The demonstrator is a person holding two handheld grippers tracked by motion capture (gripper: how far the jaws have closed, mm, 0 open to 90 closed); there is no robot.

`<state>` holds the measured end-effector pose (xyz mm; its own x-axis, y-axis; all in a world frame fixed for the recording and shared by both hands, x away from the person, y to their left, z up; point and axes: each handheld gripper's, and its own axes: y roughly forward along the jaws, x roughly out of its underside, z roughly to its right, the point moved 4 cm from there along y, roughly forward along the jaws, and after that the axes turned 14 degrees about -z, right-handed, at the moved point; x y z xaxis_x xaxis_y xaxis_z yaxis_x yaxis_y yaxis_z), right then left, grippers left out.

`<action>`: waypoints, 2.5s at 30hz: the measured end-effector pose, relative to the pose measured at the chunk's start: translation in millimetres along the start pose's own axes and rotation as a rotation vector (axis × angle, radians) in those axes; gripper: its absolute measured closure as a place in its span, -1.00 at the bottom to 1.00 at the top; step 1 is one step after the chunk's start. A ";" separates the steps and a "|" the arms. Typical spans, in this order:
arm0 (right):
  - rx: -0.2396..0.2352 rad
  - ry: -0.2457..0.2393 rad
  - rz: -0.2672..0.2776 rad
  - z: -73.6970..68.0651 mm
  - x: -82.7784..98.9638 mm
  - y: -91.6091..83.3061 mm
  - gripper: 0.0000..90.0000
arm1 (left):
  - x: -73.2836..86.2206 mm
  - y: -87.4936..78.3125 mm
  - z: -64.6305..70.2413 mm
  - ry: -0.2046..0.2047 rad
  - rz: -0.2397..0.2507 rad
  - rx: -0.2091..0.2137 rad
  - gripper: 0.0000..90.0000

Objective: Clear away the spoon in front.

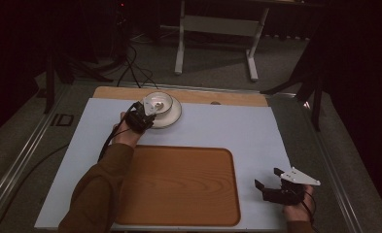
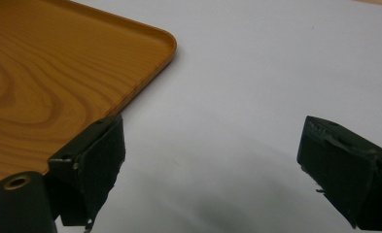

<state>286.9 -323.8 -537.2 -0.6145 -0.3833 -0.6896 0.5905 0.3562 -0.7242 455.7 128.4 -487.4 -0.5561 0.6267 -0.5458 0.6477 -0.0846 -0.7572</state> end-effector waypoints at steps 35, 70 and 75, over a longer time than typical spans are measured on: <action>-0.002 -0.003 0.025 -0.2 -0.9 -2.9 -0.78 | -1.8 -53.8 -4.5 -0.022 0.109 0.011 0.97; -0.004 -0.018 0.050 -2.0 -2.2 -4.9 -0.78 | 22.7 -99.6 6.9 0.004 0.151 0.030 0.97; -0.004 -0.018 0.051 -2.1 -2.2 -5.4 -0.78 | 29.5 -103.4 8.3 0.001 0.150 0.037 0.97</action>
<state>284.0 -323.1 -531.8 -0.5738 -0.3798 -0.7256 0.6187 0.3795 -0.6879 368.1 149.2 -428.2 -0.4539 0.6061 -0.6532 0.7039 -0.2056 -0.6799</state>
